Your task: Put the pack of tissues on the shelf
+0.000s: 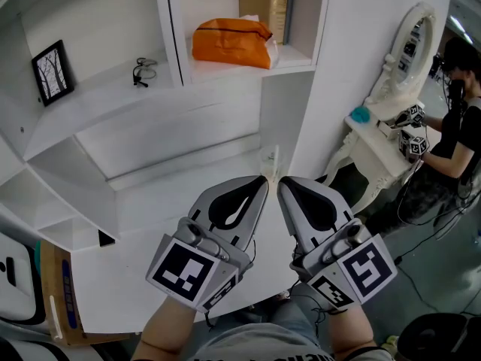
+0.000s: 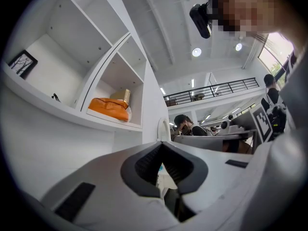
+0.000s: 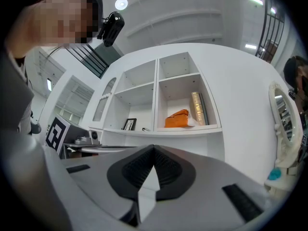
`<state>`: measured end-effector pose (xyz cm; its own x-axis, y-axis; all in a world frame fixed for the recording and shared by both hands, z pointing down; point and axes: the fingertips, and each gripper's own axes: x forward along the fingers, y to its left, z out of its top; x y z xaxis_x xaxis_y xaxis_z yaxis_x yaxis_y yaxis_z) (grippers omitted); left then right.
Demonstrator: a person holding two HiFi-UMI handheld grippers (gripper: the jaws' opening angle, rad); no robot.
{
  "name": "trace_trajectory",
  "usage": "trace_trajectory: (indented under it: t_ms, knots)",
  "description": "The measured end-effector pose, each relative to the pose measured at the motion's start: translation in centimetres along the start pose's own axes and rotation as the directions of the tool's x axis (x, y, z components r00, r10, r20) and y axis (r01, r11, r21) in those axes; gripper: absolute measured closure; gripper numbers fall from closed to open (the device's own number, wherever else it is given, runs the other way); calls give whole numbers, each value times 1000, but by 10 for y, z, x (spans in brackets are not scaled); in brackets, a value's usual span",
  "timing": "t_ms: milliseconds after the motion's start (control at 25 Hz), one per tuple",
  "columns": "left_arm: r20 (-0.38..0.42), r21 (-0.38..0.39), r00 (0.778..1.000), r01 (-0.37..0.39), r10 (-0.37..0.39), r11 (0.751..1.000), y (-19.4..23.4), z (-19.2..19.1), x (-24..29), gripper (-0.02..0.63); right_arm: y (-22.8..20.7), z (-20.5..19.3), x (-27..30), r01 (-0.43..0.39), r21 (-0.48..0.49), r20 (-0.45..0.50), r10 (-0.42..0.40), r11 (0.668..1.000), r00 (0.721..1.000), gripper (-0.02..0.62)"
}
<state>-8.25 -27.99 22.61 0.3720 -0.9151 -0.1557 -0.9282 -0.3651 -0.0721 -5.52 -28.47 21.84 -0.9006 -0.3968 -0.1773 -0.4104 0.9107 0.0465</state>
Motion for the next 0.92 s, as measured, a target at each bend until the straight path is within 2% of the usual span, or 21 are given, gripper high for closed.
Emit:
trace_trajectory:
  t_ms: [920]
  knots:
    - [11,-10,1000,6,-6,1000,3,3,-19,566,21,-2,7,5,-26,-20,-5,1000,1000,603]
